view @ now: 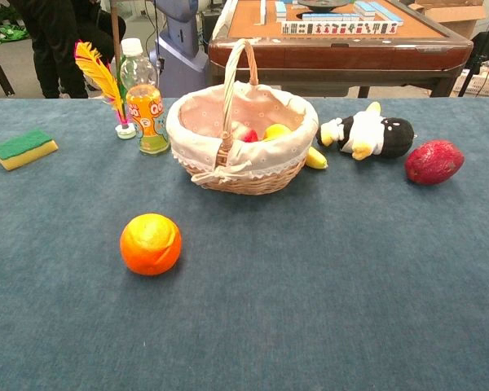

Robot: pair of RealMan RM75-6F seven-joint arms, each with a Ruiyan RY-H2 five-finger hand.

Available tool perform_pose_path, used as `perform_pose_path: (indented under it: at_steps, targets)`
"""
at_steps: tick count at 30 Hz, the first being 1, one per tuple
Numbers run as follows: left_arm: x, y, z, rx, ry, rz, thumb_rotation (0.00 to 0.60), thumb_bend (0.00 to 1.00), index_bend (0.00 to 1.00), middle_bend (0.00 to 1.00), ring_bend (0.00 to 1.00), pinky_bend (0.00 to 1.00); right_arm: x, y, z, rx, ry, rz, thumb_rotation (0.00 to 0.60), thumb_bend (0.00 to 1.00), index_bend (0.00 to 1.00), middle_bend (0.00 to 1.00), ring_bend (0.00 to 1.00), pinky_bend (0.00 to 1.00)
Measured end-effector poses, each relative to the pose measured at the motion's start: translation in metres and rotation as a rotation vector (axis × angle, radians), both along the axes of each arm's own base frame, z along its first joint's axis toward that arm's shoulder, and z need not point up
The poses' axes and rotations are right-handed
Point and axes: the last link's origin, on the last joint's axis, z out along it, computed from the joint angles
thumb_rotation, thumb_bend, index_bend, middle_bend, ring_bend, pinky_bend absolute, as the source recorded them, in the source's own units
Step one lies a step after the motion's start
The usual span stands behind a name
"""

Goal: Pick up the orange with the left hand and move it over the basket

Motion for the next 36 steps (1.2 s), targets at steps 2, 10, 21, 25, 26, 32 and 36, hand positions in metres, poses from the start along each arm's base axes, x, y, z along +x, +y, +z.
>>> perform_pose_path:
  at_steps: [2,10,21,25,26,32,36]
  targets:
    - [0.000,0.000,0.000,0.000,-0.002,0.000,0.600,0.11,0.22,0.21,0.29,0.24,0.000,0.000,0.001,-0.002,0.001,0.001,0.600,0.29,0.39,0.36,0.31,0.42]
    - [0.000,0.001,0.000,-0.009,-0.002,-0.020,0.600,0.11,0.22,0.21,0.29,0.23,0.002,0.001,0.006,-0.022,0.004,0.007,0.600,0.29,0.39,0.36,0.31,0.42]
    - [0.008,0.015,-0.005,-0.102,-0.077,-0.154,0.600,0.12,0.23,0.21,0.29,0.23,0.004,0.002,0.017,-0.070,0.015,0.013,0.600,0.29,0.39,0.36,0.31,0.42]
    - [0.012,0.027,-0.009,-0.179,-0.129,-0.234,0.600,0.11,0.23,0.21,0.28,0.23,0.005,0.002,0.018,-0.072,0.019,0.014,0.600,0.29,0.39,0.36,0.31,0.42]
    - [0.015,0.031,-0.011,-0.203,-0.135,-0.256,0.600,0.11,0.23,0.21,0.28,0.23,0.006,0.002,0.018,-0.072,0.021,0.015,0.600,0.29,0.39,0.36,0.31,0.42]
    - [0.033,0.052,-0.030,-0.353,-0.111,-0.364,0.600,0.11,0.20,0.21,0.27,0.23,0.008,0.002,0.018,-0.072,0.024,0.016,0.600,0.29,0.39,0.36,0.31,0.42]
    - [0.045,0.062,-0.045,-0.440,-0.097,-0.394,0.600,0.11,0.15,0.17,0.22,0.22,0.007,0.004,0.017,-0.067,0.025,0.010,0.600,0.29,0.39,0.36,0.31,0.42]
